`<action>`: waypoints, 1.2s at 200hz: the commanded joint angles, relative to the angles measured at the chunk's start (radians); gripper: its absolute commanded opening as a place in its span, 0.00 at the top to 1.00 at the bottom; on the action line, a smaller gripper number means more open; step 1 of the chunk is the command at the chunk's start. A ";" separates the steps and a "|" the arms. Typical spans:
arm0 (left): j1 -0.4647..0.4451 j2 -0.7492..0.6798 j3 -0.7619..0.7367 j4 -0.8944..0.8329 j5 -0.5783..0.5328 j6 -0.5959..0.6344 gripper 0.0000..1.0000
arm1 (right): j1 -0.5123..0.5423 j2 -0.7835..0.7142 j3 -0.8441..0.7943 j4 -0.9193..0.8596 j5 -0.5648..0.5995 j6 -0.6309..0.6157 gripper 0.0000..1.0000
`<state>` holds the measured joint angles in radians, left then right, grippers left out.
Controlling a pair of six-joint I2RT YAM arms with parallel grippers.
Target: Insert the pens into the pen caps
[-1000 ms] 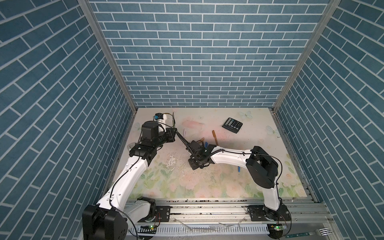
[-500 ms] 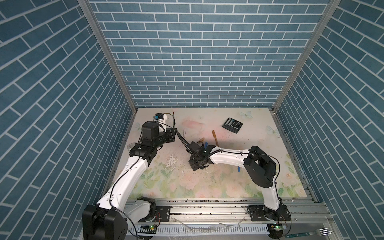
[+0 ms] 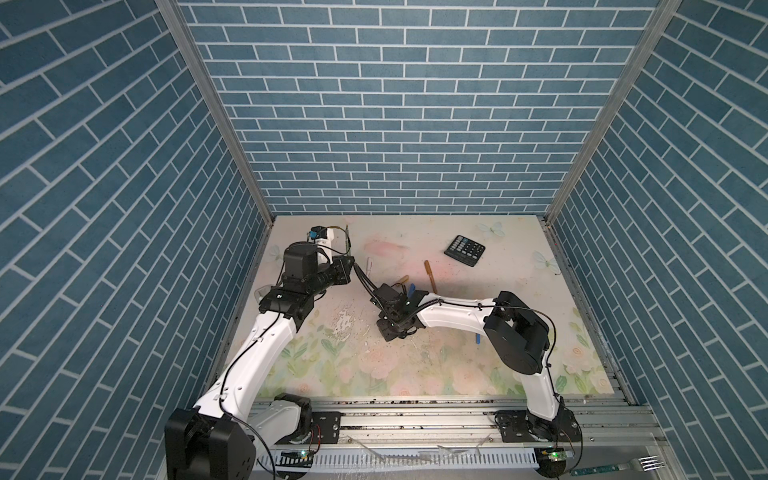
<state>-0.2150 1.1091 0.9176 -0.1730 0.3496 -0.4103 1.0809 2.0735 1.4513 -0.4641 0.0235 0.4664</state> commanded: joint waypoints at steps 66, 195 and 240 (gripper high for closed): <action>-0.006 0.003 0.006 0.009 0.012 0.014 1.00 | 0.022 0.003 0.010 -0.016 0.056 0.006 0.80; -0.010 0.003 0.005 0.009 0.014 0.013 1.00 | -0.012 -0.036 0.005 -0.048 -0.015 0.008 0.74; -0.012 0.008 0.006 0.008 0.017 0.013 1.00 | -0.013 -0.013 0.007 -0.043 -0.014 0.009 0.76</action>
<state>-0.2188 1.1095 0.9176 -0.1730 0.3542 -0.4103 1.0721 2.0335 1.4391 -0.4839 0.0059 0.4671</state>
